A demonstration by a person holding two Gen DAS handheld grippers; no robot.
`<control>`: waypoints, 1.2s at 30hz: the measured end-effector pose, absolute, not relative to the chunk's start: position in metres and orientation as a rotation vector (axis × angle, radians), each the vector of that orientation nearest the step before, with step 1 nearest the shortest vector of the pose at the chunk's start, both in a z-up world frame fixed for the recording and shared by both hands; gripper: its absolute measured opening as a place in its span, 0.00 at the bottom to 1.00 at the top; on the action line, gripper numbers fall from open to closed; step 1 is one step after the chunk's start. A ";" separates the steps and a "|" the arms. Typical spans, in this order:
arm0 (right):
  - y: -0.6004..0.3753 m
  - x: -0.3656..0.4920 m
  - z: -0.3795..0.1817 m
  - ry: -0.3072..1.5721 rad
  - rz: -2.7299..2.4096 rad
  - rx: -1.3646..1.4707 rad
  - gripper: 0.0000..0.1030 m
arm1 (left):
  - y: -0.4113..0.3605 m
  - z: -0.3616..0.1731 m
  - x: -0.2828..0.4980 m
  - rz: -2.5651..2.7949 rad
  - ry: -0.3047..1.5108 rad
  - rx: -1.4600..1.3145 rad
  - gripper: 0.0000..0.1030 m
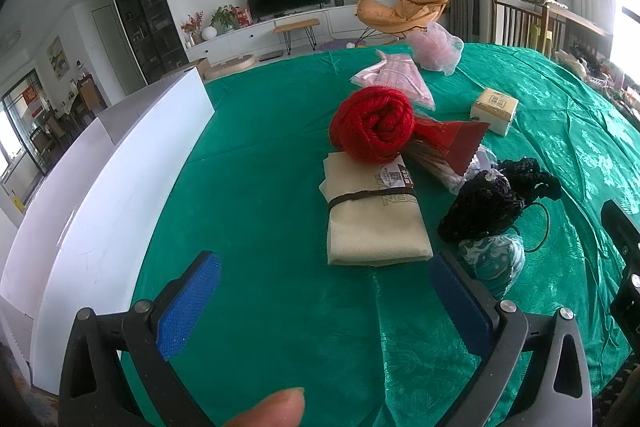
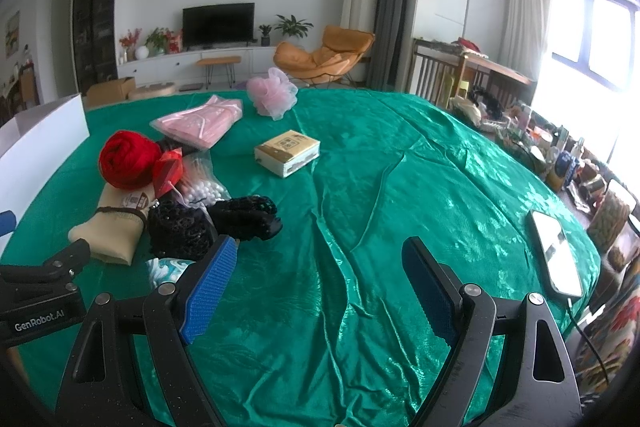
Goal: Organize soft objects
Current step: 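Grasp the beige strapped cloth bag with the left tool while the right tool grasps the teal patterned pouch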
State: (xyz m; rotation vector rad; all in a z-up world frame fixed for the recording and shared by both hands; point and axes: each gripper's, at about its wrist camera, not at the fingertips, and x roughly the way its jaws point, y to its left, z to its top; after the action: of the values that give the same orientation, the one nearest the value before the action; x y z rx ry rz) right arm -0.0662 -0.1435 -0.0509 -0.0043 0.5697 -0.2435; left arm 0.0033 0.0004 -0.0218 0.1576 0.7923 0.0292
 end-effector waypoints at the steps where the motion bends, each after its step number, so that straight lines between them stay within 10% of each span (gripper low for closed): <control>1: -0.145 -0.067 -0.051 0.570 -0.244 -0.005 0.84 | 0.000 -0.022 0.003 0.029 0.793 0.157 1.00; 36: -0.197 -0.010 -0.123 0.856 -0.038 0.160 0.84 | 0.082 -0.081 0.032 -0.056 1.067 -0.029 1.00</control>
State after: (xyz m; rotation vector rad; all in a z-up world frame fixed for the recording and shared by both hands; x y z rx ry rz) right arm -0.0095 -0.1972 -0.1228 0.1603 0.8558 -0.0384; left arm 0.0316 0.0823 -0.0810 -0.0291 1.0668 -0.0561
